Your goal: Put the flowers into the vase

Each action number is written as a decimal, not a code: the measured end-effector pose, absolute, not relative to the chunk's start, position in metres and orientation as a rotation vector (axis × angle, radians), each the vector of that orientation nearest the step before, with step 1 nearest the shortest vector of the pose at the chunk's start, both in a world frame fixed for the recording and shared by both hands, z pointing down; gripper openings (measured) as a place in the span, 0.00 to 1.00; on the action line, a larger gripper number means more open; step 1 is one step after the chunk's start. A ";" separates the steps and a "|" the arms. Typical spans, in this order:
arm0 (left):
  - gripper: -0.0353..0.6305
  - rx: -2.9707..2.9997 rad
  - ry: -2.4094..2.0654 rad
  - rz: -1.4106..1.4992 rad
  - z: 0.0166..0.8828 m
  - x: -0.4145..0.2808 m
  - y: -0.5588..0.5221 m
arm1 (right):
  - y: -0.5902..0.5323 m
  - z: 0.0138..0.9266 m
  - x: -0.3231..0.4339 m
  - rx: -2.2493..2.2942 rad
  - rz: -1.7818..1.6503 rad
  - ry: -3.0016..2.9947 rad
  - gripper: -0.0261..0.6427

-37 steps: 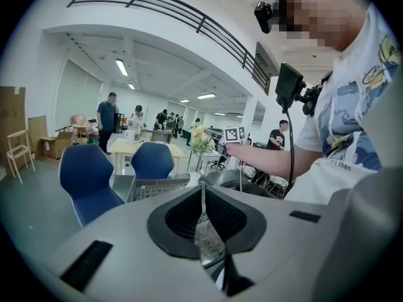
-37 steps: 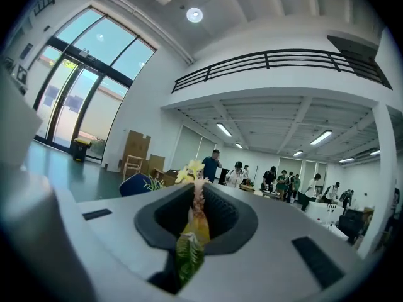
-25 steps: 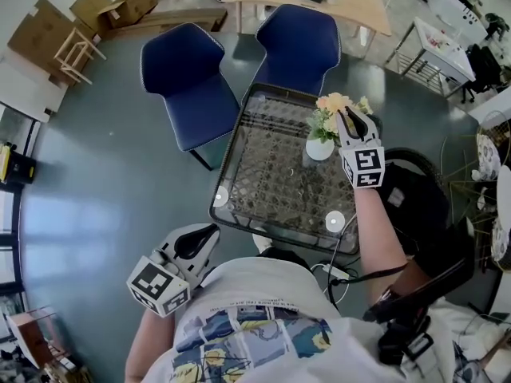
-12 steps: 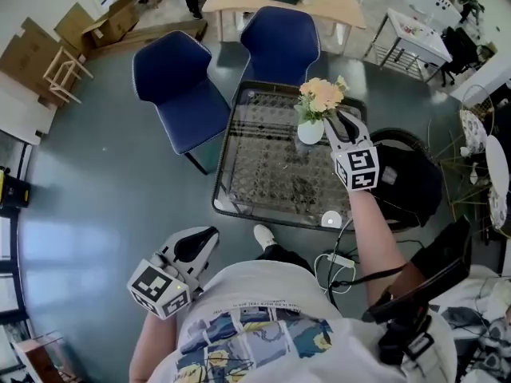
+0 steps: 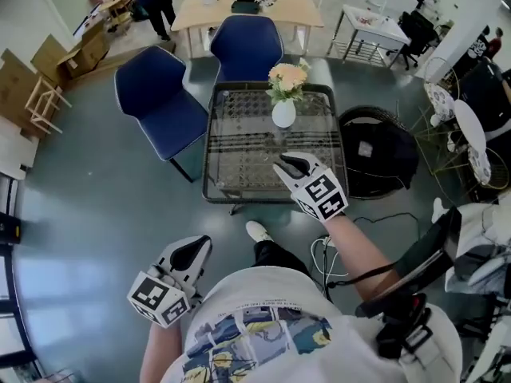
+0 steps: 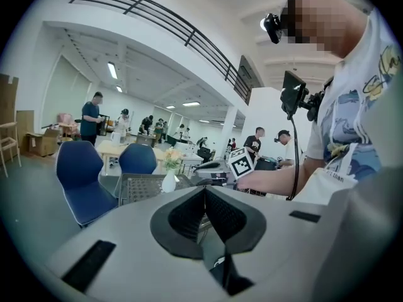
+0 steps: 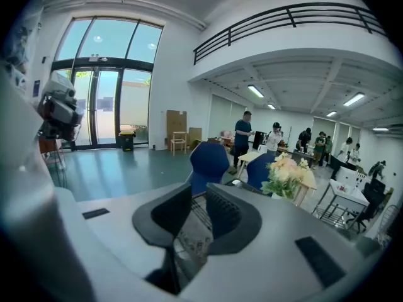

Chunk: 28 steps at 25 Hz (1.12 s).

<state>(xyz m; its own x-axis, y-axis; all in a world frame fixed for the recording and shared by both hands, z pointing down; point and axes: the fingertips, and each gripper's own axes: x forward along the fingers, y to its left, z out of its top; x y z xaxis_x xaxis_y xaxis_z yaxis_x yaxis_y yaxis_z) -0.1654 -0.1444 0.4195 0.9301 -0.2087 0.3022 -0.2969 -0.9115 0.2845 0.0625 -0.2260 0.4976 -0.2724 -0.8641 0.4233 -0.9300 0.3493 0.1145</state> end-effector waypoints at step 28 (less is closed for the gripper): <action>0.07 2.812 -0.084 0.450 0.442 -0.182 0.003 | 0.002 0.478 -0.110 1.399 0.361 -2.392 0.06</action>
